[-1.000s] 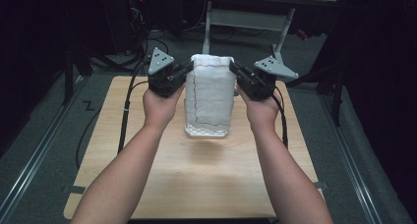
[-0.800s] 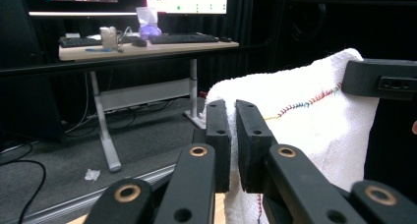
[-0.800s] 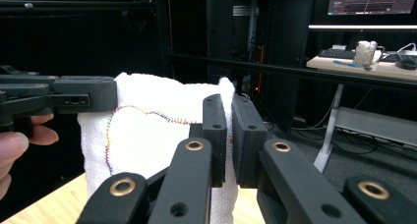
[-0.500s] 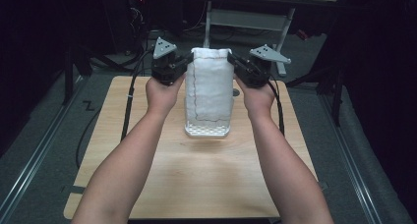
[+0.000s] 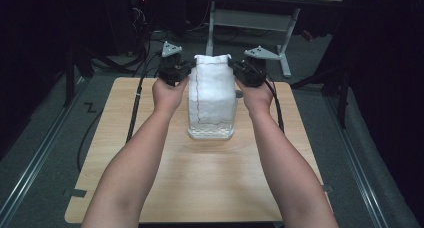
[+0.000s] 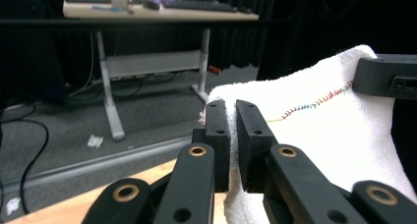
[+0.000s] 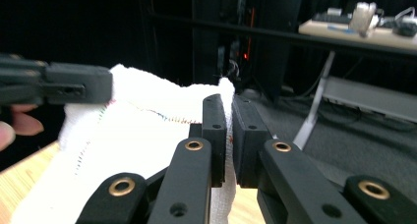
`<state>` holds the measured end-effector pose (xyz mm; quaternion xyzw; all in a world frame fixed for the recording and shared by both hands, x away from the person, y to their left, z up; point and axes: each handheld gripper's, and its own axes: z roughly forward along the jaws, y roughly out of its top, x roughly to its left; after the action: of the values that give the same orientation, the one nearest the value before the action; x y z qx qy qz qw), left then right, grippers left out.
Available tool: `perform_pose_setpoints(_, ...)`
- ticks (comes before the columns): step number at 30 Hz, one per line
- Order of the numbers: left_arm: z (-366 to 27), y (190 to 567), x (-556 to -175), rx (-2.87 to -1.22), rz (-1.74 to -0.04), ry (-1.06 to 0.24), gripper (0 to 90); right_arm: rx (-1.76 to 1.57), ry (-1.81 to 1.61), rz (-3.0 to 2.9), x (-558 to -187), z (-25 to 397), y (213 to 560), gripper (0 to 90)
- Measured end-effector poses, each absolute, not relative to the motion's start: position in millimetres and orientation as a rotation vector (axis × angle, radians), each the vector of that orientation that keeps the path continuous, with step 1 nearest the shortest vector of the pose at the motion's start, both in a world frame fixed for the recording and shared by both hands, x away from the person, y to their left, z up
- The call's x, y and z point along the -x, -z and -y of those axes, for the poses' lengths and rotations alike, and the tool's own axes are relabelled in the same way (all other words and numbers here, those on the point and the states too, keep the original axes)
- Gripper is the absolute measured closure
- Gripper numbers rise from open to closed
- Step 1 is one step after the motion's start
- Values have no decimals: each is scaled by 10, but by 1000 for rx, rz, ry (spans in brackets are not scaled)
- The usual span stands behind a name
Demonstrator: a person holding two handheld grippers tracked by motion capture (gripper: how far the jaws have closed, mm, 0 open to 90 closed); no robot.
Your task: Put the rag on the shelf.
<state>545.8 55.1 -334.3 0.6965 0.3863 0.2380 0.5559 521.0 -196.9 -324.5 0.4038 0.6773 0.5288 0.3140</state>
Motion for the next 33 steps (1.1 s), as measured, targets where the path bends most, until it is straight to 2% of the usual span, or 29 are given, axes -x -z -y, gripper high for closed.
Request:
perform_pose_setpoints(8, -527, 3535, -5581, -1733, -956, -508, 846, -1115, -1327, -1888, -5382, 1981, 3482, 858)
perform_pose_setpoints(12, -504, 3651, -5653, -1772, -999, -442, 839, -1135, -1266, -1908, -5433, 1968, 3569, 853)
perform_pose_setpoints(17, -470, 3740, -5674, -1818, -1015, -448, 820, -1155, -1192, -1940, -5481, 1938, 3678, 842)
perform_pose_setpoints(18, -469, 3745, -5676, -1816, -1013, -447, 801, -1162, -1193, -1941, -5487, 1937, 3694, 828)
perform_pose_setpoints(19, -478, 3742, -5674, -1804, -1008, -444, 737, -1171, -1188, -1932, -5494, 1937, 3711, 767)
perform_pose_setpoints(20, -490, 3731, -5672, -1787, -1008, -441, 737, -1171, -1188, -1932, -5494, 1937, 3711, 767)
perform_pose_setpoints(24, -503, 3671, -5630, -1747, -982, -457, 642, -1162, -1194, -1914, -5487, 1935, 3694, 707)
perform_pose_setpoints(33, -597, 3626, -5521, -1729, -978, -484, 592, -1121, -1215, -1939, -5412, 1882, 3658, 662)
